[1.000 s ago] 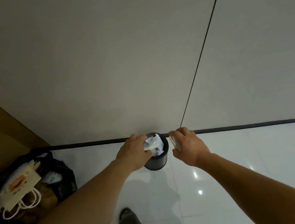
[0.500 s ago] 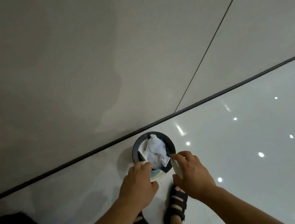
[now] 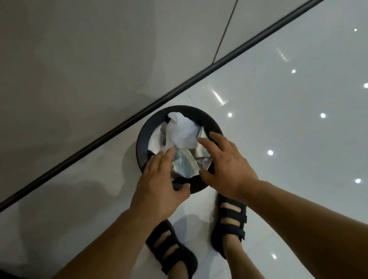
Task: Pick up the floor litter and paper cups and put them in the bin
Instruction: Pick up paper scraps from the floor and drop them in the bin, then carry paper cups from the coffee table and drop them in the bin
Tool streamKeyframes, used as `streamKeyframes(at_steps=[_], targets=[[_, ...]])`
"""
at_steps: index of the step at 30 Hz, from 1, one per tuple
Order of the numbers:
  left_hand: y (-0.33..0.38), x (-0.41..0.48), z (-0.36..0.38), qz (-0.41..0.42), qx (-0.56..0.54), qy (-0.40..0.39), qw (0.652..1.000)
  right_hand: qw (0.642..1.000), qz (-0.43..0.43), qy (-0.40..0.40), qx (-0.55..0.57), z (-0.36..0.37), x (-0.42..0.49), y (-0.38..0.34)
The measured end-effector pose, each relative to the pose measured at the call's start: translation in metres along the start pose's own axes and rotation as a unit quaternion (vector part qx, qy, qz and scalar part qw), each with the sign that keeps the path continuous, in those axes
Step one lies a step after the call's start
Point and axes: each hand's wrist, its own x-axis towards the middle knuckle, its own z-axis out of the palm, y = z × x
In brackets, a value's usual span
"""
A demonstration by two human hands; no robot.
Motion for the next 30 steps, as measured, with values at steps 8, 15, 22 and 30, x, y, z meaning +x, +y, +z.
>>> streamKeyframes(at_steps=[8, 15, 22, 30], targets=[[0.056, -0.035, -0.07, -0.044, 0.128, 0.014, 0.991, 1.0, -0.004, -0.002, 0.007, -0.073, -0.055, -0.01], [0.175, -0.089, -0.155, 0.02, 0.187, 0.043, 0.981, 0.998, -0.033, 0.039, -0.032, -0.194, -0.125, -0.046], [0.266, -0.179, -0.199, 0.097, 0.214, 0.034, 0.971, 0.991, 0.045, 0.117, -0.044, -0.287, -0.245, -0.078], [0.372, -0.272, -0.211, 0.232, 0.285, -0.028, 0.93, 0.962, 0.181, 0.199, -0.044, -0.311, -0.423, -0.087]])
